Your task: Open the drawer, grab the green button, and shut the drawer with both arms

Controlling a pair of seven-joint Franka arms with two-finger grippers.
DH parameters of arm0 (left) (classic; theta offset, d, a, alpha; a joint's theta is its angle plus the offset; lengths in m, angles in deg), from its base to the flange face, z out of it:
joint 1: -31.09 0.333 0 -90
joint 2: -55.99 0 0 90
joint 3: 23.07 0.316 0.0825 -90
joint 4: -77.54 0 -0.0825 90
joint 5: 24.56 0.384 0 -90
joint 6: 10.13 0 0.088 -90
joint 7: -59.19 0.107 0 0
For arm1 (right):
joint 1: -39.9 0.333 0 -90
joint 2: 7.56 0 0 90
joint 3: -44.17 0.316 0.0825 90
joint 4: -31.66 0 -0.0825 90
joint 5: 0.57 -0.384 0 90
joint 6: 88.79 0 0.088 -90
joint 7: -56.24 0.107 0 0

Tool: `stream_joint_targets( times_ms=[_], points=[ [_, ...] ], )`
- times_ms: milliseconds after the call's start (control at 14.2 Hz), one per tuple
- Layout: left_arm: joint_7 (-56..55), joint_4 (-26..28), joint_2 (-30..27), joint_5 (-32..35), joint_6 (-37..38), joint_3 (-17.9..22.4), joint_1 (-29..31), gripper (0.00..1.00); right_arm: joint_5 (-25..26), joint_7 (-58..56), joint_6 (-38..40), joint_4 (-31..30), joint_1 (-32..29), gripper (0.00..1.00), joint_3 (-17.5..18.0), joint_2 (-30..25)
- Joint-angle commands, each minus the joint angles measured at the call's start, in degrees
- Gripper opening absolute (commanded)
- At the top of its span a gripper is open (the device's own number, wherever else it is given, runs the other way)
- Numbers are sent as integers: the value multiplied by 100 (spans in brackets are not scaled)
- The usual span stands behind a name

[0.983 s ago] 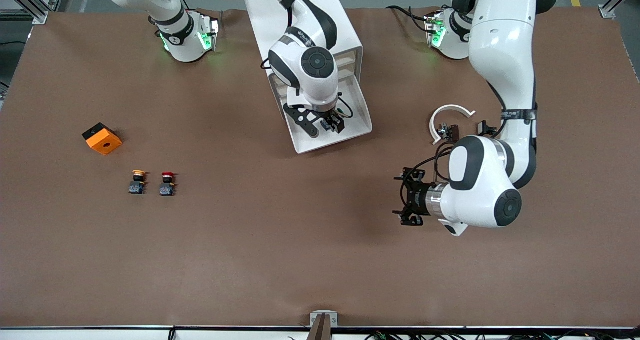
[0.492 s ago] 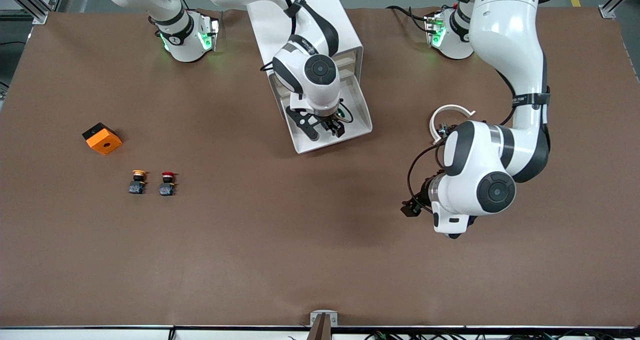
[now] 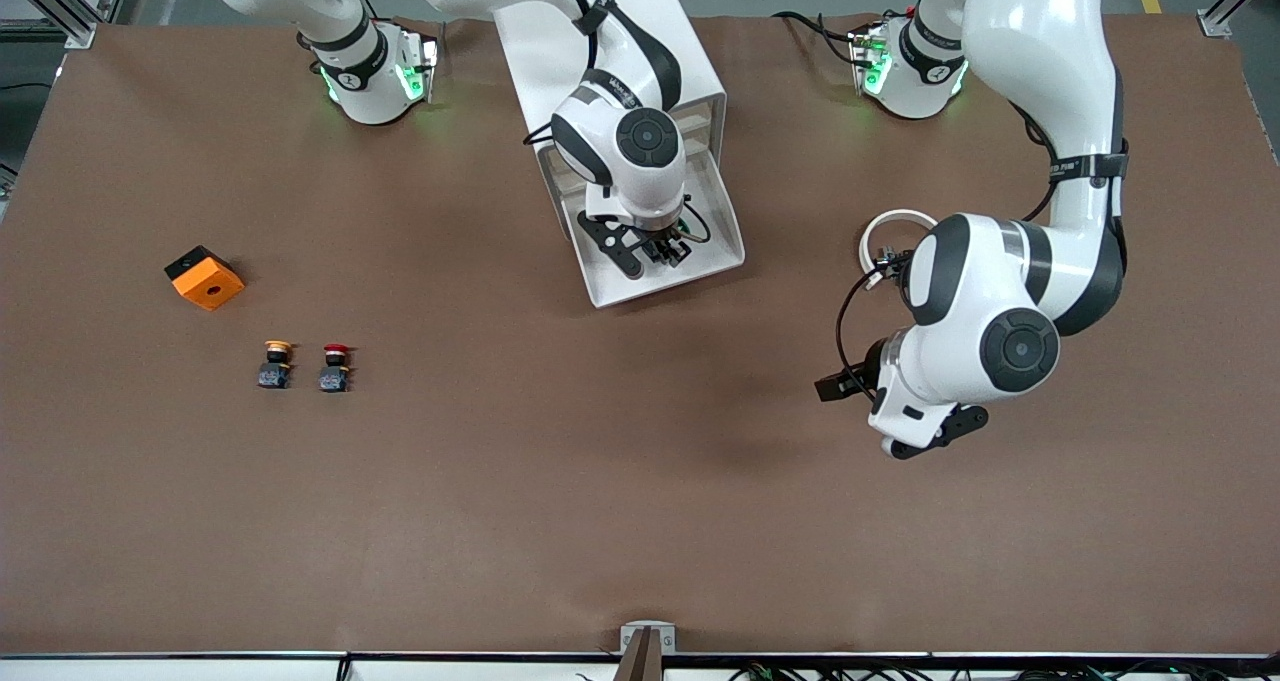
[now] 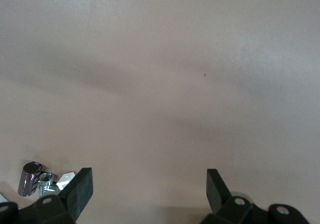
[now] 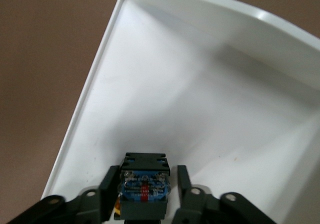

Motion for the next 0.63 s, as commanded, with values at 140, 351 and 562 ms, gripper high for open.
stream_joint_targets(
  times_ms=[140,351,562],
  points=[
    [91,1147,-634,158,-716,-8,-504,100,-81,86,-1,144,-2,30,-35,70],
    [91,1665,-653,150,-1506,-52,-864,100,-108,42,497,530,-239,30,-35,52],
    [82,1949,-565,97,-2141,-288,-989,100,-108,-535,1893,1277,-765,30,-35,17]
  ],
)
